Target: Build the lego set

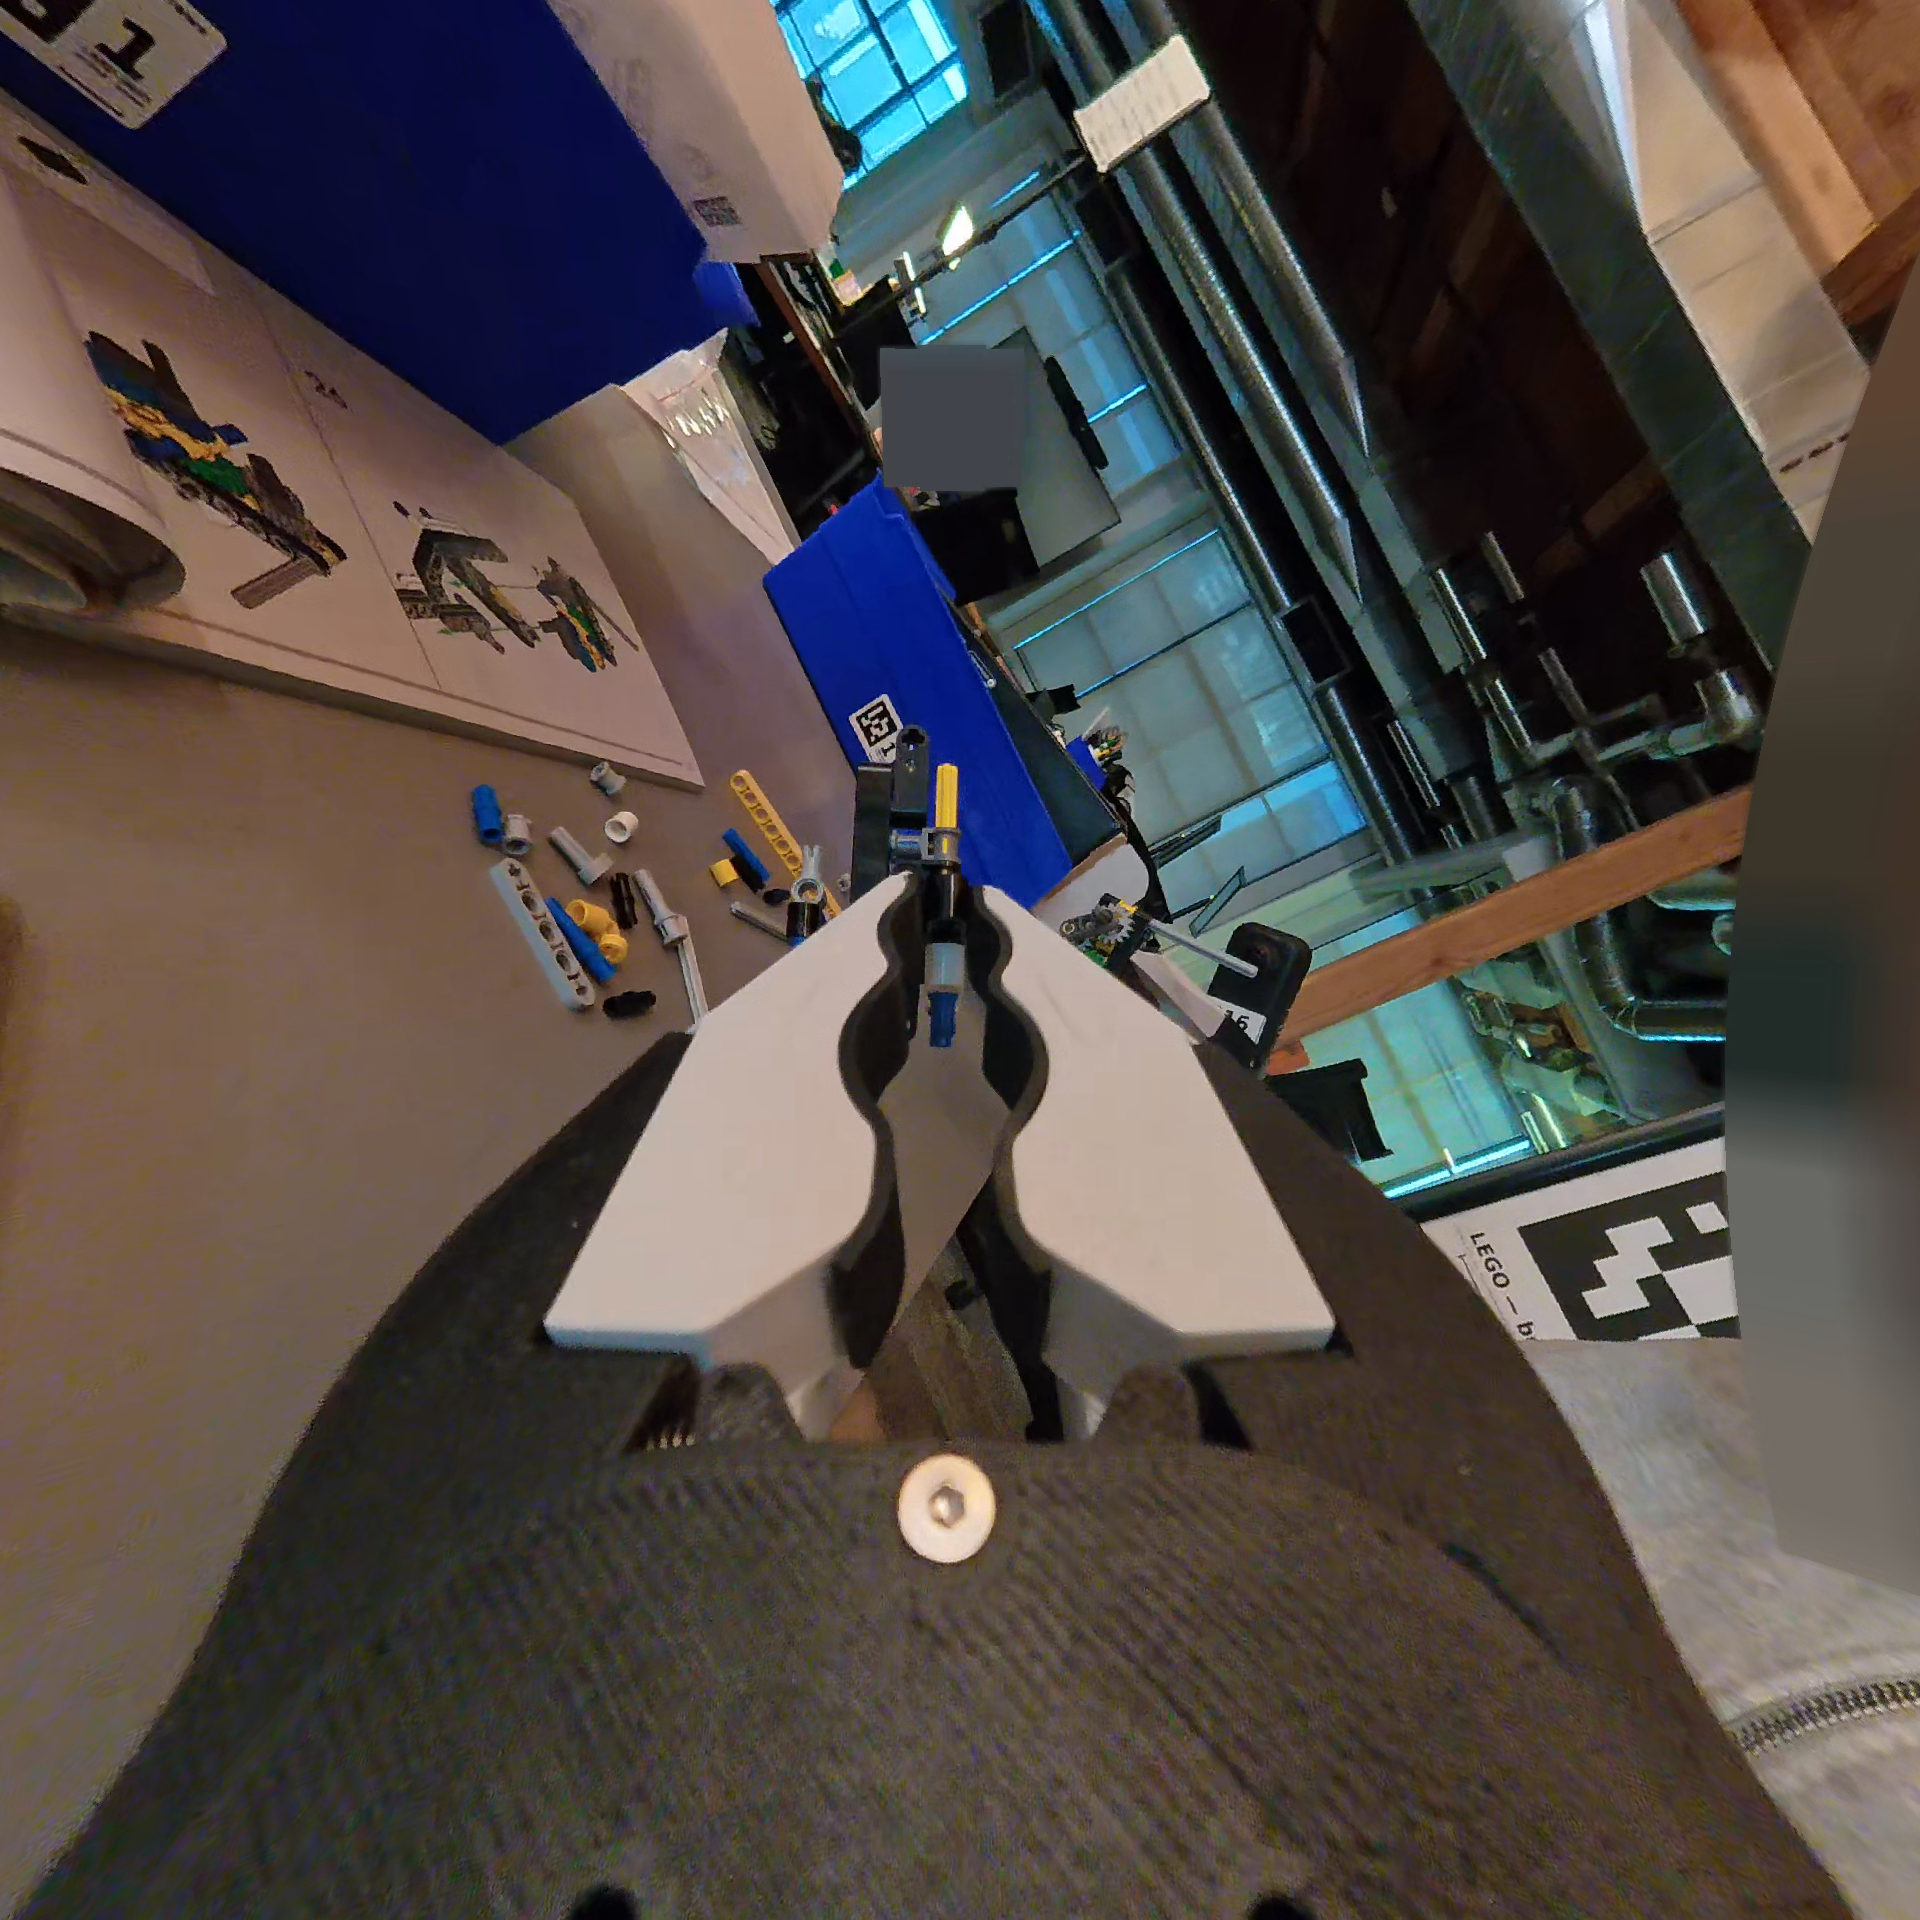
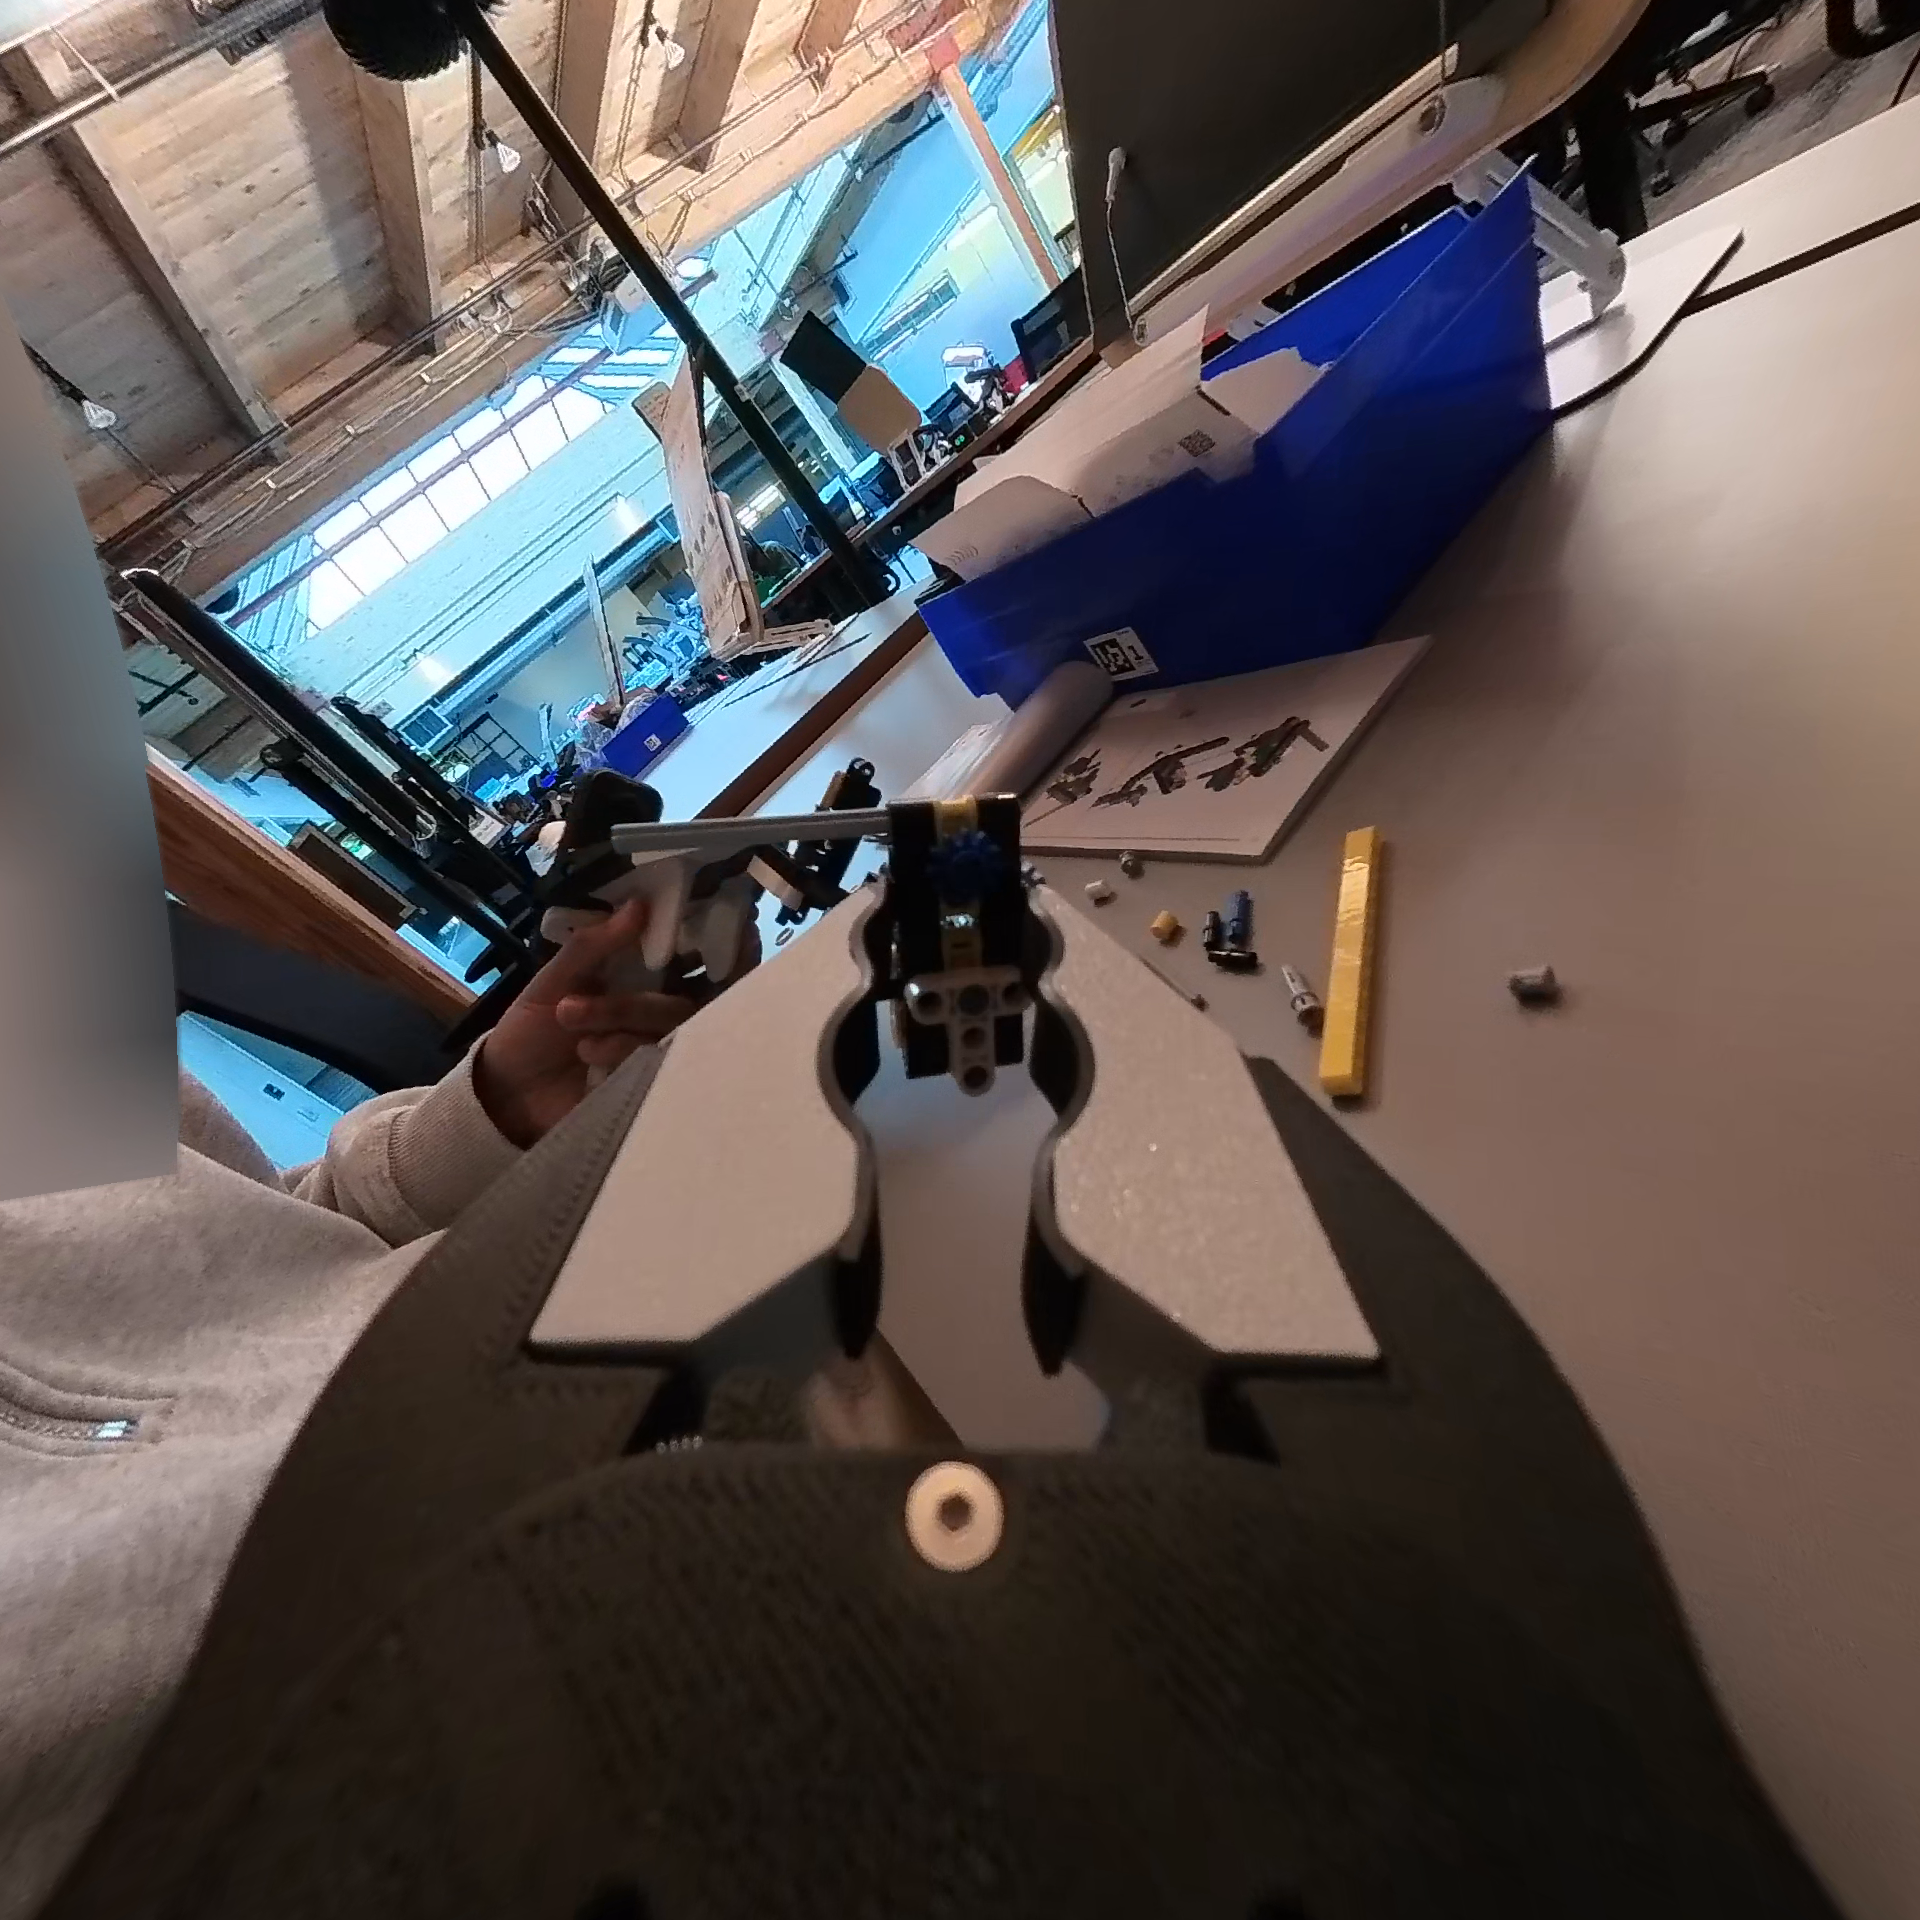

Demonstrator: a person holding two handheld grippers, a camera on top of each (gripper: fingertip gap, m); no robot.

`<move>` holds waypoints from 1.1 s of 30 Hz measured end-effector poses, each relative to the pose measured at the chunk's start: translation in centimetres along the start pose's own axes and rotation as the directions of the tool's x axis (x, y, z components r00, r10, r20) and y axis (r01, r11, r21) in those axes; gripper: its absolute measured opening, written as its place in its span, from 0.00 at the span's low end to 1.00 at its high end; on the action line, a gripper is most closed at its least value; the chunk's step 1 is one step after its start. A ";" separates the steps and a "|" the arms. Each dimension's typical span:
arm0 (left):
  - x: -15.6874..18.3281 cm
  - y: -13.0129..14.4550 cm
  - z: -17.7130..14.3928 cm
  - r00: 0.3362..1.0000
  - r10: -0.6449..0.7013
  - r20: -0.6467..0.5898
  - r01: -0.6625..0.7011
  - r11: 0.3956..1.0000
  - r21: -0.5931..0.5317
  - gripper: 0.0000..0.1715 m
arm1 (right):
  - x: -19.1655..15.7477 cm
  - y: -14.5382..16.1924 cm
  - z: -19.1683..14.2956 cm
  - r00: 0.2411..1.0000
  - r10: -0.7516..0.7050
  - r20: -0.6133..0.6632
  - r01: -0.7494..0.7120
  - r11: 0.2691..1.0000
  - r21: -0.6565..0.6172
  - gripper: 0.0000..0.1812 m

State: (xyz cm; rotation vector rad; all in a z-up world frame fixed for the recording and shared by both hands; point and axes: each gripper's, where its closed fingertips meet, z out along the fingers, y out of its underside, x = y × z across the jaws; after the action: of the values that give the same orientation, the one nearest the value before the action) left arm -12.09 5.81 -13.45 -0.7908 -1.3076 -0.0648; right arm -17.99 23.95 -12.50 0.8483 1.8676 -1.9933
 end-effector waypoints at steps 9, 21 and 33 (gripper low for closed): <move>-0.3 0.0 0.0 1.000 -0.013 0.008 0.013 1.000 0.002 0.02 | 0.0 0.0 0.0 1.000 0.001 0.002 -0.001 1.000 0.000 0.12; 0.4 -0.1 -0.3 0.890 0.411 0.197 -0.393 0.911 -0.129 0.02 | -0.1 0.1 0.1 1.000 0.005 0.007 -0.005 1.000 -0.001 0.12; 1.3 1.1 0.0 0.829 0.533 0.168 -0.488 0.838 -0.246 0.02 | -0.3 -0.1 0.0 1.000 0.002 0.012 -0.002 1.000 0.005 0.12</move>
State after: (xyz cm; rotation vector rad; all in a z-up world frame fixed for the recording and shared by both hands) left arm -11.21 7.12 -12.87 -1.3320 -1.2745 0.3482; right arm -17.81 23.93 -12.19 0.8369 1.8552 -1.9988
